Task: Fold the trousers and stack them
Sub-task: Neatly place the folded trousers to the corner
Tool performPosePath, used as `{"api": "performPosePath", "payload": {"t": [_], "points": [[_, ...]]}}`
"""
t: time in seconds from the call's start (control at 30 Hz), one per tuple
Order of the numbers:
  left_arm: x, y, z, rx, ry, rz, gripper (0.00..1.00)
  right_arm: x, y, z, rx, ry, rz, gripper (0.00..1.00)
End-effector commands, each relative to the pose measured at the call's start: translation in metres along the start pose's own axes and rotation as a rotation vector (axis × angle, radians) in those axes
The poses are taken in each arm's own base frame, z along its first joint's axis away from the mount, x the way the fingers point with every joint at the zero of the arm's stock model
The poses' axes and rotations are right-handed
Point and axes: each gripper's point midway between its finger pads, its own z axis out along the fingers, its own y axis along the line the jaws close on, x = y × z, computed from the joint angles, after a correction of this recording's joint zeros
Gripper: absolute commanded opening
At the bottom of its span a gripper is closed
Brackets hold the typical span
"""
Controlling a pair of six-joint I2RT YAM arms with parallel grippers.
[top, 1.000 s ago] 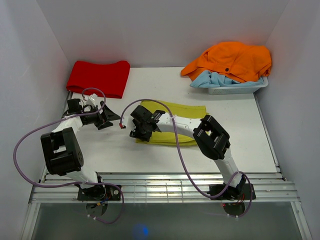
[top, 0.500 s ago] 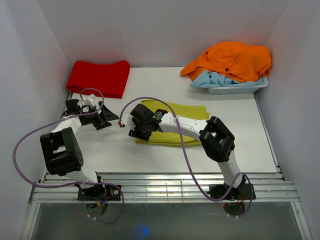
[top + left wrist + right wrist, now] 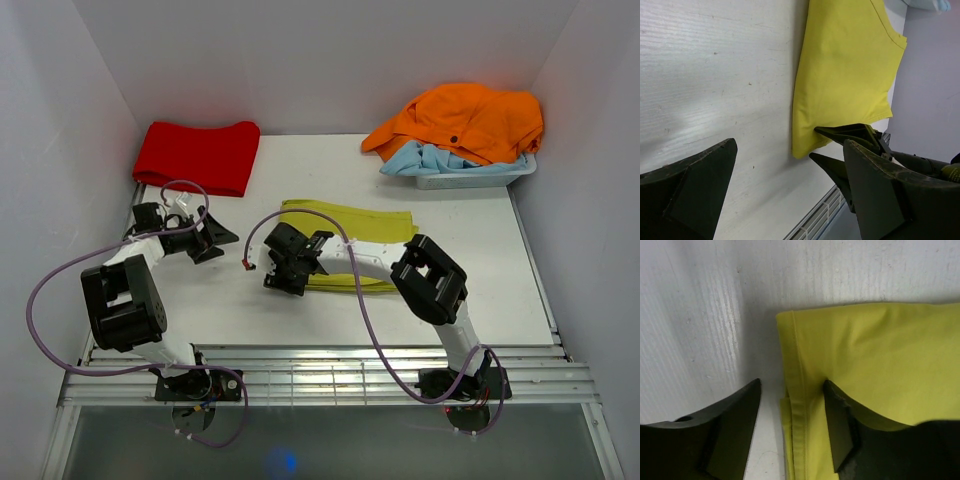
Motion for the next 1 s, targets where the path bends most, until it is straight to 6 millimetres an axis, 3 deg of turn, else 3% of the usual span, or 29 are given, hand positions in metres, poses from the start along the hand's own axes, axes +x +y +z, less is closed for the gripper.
{"api": "performPosePath", "payload": {"t": [0.0,0.07,0.1,0.13,0.27,0.4,0.73,0.8,0.97], "points": [[0.002,-0.008,-0.002,0.042,-0.020,0.006,0.98,0.009,0.000,0.015,0.026,0.018,-0.024,0.53],[0.011,-0.006,0.001,0.064,-0.011,-0.043,0.98,0.009,-0.003,0.018,0.044,0.015,-0.028,0.40],[0.014,-0.004,0.003,0.066,-0.008,-0.066,0.98,0.008,-0.003,0.018,0.046,0.011,-0.028,0.17],[0.017,-0.002,0.004,0.056,-0.009,-0.125,0.98,0.005,-0.004,0.016,0.051,0.000,-0.028,0.08],[0.030,-0.002,0.012,0.098,-0.006,-0.271,0.98,-0.018,-0.012,-0.005,0.088,-0.088,-0.024,0.08],[0.032,-0.014,0.023,0.138,-0.033,-0.246,0.98,-0.047,-0.018,-0.028,0.112,-0.203,-0.014,0.08],[0.045,-0.034,0.080,0.096,0.064,-0.345,0.98,-0.093,-0.039,-0.074,0.169,-0.385,0.070,0.08],[0.048,-0.041,0.086,0.137,0.061,-0.378,0.98,-0.097,-0.045,-0.076,0.193,-0.402,0.086,0.08],[0.060,-0.085,0.101,0.247,0.069,-0.390,0.98,-0.097,-0.057,-0.063,0.229,-0.402,0.108,0.08]]}}
